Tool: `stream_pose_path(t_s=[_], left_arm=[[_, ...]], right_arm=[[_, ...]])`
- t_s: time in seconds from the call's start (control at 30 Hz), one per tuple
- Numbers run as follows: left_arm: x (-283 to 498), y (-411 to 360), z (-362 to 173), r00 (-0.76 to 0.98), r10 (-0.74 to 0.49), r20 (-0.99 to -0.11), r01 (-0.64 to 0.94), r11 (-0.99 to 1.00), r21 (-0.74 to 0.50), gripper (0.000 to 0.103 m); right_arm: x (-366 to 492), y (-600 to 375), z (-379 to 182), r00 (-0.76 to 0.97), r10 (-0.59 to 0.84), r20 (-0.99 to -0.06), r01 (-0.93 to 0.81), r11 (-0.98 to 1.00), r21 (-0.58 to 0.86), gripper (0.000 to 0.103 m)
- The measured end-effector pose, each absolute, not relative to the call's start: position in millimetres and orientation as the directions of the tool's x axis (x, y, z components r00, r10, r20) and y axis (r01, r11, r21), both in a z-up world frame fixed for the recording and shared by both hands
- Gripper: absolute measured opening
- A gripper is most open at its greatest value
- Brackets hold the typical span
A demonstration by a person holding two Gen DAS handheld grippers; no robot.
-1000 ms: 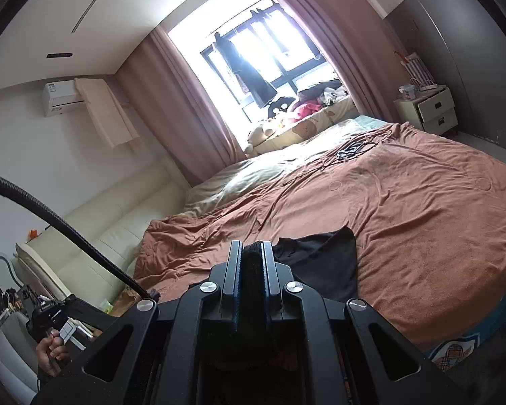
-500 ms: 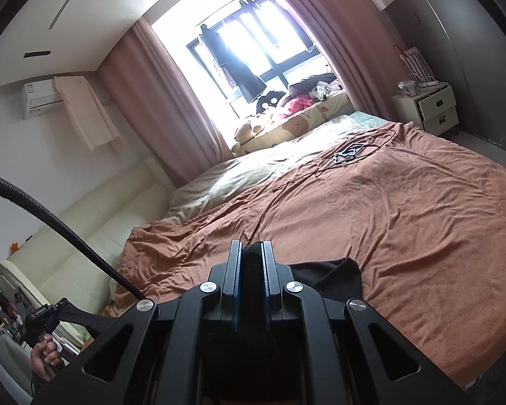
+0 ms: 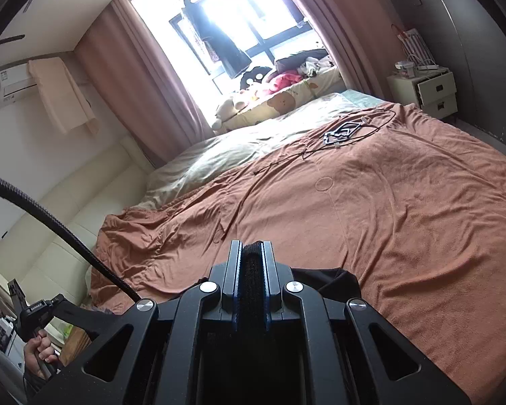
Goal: Fold small clothes
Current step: 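Lower the hem onto the collar edge with both tools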
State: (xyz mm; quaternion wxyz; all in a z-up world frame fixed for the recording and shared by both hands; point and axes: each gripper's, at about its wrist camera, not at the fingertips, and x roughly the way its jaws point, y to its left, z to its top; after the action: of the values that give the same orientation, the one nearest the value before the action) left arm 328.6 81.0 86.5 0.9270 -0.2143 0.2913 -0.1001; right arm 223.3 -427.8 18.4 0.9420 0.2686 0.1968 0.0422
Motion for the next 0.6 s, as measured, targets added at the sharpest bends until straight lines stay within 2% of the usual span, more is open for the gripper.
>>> stream_pose_path(t_s=[0.6], left_arm=[[423,61,-14,0.691,-0.265,-0.673,-0.046,0.913,-0.406,0.01]], right_arm=[[316,-429,-31,0.84,0.208,-0.501,0.115,0.834,0.539,0.007]])
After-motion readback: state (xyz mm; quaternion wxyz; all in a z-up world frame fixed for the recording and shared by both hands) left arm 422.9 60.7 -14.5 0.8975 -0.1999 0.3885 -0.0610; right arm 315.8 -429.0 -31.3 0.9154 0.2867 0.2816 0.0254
